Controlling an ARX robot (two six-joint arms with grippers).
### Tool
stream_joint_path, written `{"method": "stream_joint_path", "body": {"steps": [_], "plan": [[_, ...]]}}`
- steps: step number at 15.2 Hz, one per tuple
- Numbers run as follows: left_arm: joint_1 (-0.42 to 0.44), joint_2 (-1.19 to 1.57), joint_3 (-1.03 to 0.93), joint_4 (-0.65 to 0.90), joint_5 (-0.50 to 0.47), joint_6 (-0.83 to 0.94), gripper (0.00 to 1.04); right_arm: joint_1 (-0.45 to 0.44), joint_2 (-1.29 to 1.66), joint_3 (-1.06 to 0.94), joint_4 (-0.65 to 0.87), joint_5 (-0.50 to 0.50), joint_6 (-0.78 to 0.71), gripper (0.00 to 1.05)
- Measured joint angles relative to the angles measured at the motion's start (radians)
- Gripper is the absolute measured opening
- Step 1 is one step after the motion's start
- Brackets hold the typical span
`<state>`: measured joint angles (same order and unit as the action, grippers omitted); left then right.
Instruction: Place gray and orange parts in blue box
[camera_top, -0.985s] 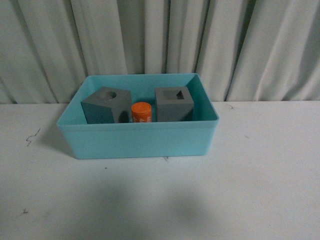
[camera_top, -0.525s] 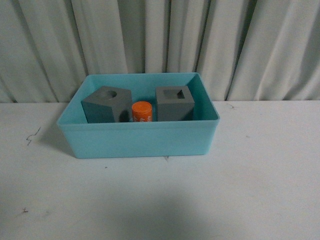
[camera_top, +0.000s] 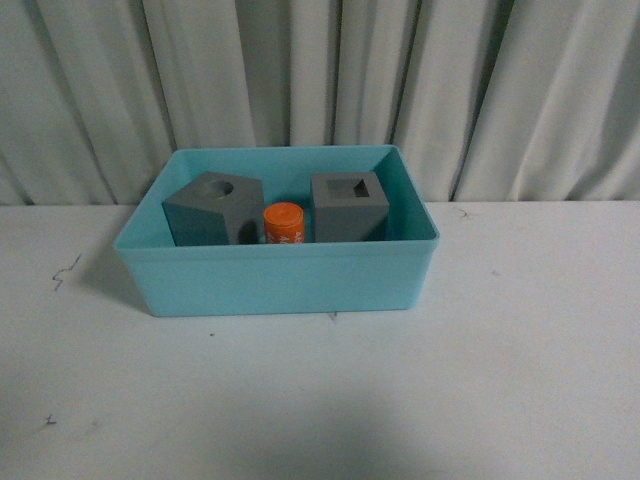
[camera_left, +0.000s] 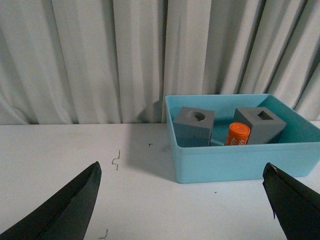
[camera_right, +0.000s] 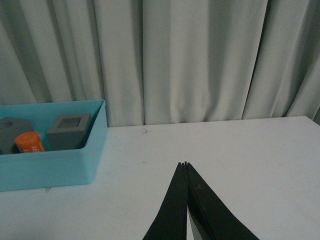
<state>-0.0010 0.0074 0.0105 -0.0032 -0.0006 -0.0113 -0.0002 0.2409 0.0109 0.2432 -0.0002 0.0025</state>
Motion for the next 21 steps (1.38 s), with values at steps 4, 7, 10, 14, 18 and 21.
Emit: {"method": "stream_joint_path", "body": {"steps": [4,7,10,14,18,21], "plan": [[0.000,0.000,0.000,0.000,0.000,0.000,0.98,0.000,-0.051,0.000,-0.050,0.000,0.000,0.02],[0.000,0.000,0.000,0.000,0.000,0.000,0.98,0.000,-0.073,0.000,-0.079,0.000,0.000,0.02],[0.000,0.000,0.000,0.000,0.001,0.000,0.98,0.000,-0.237,0.001,-0.247,0.000,0.000,0.02],[0.000,0.000,0.000,0.000,0.000,0.000,0.98,0.000,-0.238,0.001,-0.246,0.000,0.000,0.24],[0.000,0.000,0.000,0.000,0.000,0.000,0.98,0.000,-0.238,0.001,-0.246,0.000,0.000,0.75],[0.000,0.000,0.000,0.000,0.000,0.000,0.98,0.000,-0.238,0.001,-0.246,0.000,0.000,0.97]]}}
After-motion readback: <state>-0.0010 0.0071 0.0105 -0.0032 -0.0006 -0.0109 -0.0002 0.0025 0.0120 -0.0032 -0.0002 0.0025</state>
